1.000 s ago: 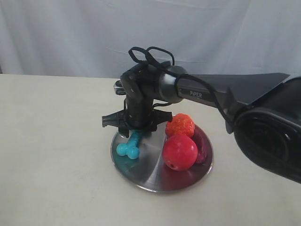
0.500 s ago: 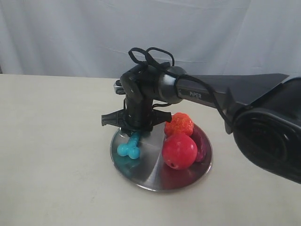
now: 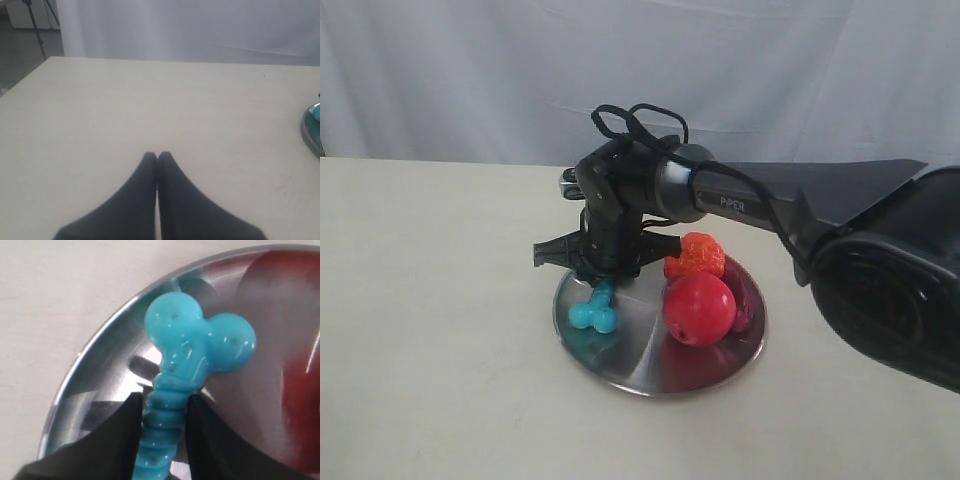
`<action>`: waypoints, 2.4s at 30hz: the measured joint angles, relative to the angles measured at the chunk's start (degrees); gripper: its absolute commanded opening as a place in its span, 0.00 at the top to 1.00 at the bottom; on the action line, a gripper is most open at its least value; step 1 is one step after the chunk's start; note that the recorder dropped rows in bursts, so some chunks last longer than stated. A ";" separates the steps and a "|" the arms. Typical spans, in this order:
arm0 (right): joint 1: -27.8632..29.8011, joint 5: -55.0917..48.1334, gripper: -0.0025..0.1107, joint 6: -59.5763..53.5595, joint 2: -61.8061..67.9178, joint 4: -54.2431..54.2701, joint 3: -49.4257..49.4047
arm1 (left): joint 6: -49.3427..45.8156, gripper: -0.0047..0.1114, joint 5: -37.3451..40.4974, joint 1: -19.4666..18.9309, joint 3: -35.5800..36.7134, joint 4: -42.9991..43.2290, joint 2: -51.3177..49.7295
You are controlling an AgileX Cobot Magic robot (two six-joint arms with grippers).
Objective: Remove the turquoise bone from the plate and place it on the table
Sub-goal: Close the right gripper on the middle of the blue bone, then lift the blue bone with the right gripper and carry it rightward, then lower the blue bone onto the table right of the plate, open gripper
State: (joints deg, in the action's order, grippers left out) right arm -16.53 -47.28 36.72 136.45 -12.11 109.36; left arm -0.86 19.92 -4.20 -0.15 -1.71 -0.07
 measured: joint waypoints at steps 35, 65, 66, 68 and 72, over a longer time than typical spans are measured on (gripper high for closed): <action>9.15 -22.06 0.98 -13.45 -27.36 -9.52 -0.23 | 0.00 0.96 0.00 0.00 0.00 0.00 0.00; 28.78 -1.87 0.98 -30.67 -23.93 12.11 -32.63 | 0.00 0.96 0.00 0.00 0.00 0.00 0.00; 28.78 -1.71 0.98 -30.67 -23.28 12.64 -32.91 | 0.00 0.96 0.00 0.00 0.00 0.00 0.00; 28.68 -1.25 0.98 -30.67 -22.29 13.66 -34.36 | 0.00 0.96 0.00 0.00 0.00 0.00 0.00; 28.48 1.86 0.98 -30.22 -22.52 13.70 -38.88 | 0.00 0.96 0.00 0.00 0.00 0.00 0.00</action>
State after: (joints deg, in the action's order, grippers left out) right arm 11.95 -45.42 6.50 113.93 1.59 70.48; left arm -0.86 19.92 -4.20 -0.15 -1.71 -0.07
